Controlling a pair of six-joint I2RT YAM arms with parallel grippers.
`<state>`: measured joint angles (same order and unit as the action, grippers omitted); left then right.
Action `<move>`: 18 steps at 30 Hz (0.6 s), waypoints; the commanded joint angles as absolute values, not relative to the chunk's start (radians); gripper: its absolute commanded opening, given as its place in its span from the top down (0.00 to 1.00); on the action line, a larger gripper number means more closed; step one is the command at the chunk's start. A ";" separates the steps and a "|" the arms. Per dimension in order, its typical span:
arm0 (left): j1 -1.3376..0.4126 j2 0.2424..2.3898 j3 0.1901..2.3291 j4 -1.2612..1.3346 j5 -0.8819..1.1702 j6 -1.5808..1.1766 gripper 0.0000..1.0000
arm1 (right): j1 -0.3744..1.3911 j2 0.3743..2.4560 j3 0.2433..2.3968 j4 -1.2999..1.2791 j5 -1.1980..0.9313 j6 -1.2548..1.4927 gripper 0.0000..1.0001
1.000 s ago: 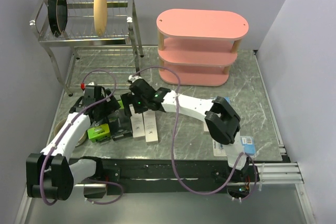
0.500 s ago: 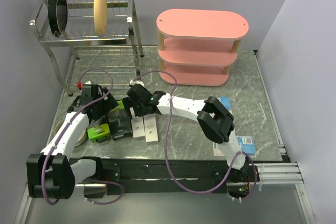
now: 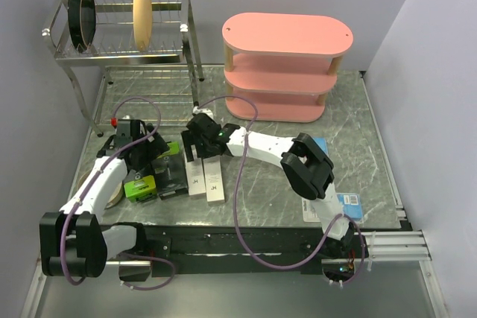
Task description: Place and organize the shaving razors onto the shelf
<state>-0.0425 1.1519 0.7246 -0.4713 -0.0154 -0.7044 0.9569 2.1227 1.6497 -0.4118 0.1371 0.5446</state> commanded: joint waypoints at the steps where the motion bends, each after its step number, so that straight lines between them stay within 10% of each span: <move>1: -0.037 1.160 0.770 -0.433 0.003 -0.715 0.01 | 0.966 2.144 1.698 -0.396 0.120 0.517 0.04; 18: -0.034 1.238 0.782 -0.483 0.028 -0.735 0.01 | 1.005 2.171 1.611 -0.422 0.167 0.434 0.00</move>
